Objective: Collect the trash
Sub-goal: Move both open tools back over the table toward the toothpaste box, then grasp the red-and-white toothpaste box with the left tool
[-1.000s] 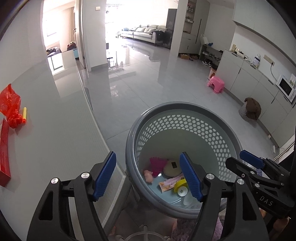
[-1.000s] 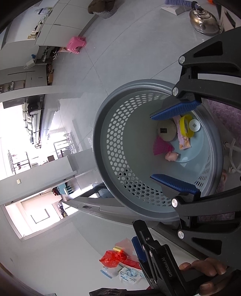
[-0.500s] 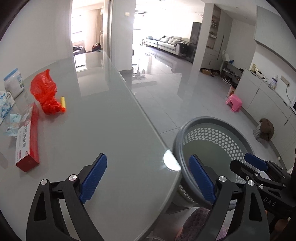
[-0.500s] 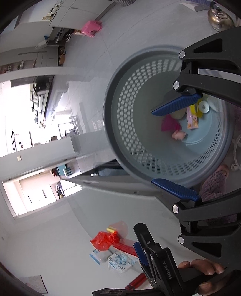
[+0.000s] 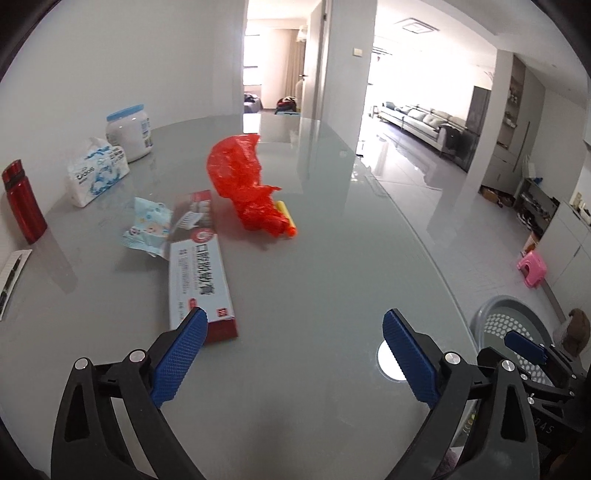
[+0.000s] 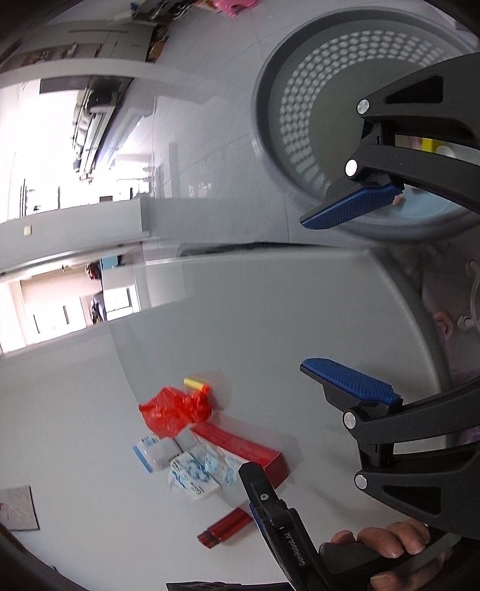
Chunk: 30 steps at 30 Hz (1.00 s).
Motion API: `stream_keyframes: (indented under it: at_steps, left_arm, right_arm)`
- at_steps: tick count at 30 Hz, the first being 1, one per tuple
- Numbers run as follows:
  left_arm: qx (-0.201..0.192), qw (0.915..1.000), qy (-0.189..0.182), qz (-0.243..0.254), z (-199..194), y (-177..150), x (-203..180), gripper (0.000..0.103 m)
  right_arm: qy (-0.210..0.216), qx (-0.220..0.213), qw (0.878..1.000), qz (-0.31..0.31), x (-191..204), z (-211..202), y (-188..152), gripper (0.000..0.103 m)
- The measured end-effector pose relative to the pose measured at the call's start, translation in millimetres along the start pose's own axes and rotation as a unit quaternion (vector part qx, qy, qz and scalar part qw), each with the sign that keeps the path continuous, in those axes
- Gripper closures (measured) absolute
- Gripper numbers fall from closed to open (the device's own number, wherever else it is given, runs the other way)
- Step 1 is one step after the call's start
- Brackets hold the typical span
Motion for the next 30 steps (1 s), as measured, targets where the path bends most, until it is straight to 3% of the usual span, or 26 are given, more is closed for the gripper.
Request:
stream_keyframes:
  at_steps: [4,13,25,30]
  left_arm:
    - [0.010,0.9993,0.027,-0.025,15.1,7.6,25.1,0.008]
    - [0.058,0.9947,0.049,-0.069,53.7,21.5,55.9,0.008]
    - [0.089,0.9906,0.084,-0.061,101.1,27.6,55.5,0.009]
    - [0.100,0.9898,0.087,-0.051,112.3,27.6,51.7,0.025]
  right_arm:
    - [0.019,0.008,1.000,-0.013,16.2,19.4,13.2,0.034]
    - [0.040,0.028,0.998,-0.026,31.5,48.6,26.0,0.034]
    - [0.041,0.039,0.998,-0.014,23.0,60.0,30.7,0.034]
    - [0.036,0.045,0.998,-0.007,18.5,64.6,29.2,0.034]
Point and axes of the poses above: each gripper's, at about its wrist camera, not at the fingertips, and z roughly the way its jaws point, x to its left, y to its top, the point moved 2 cm from there along z, roughly the way its jaws point, and after that the axes turned 13 degrees about y, right-handed, at the moved point
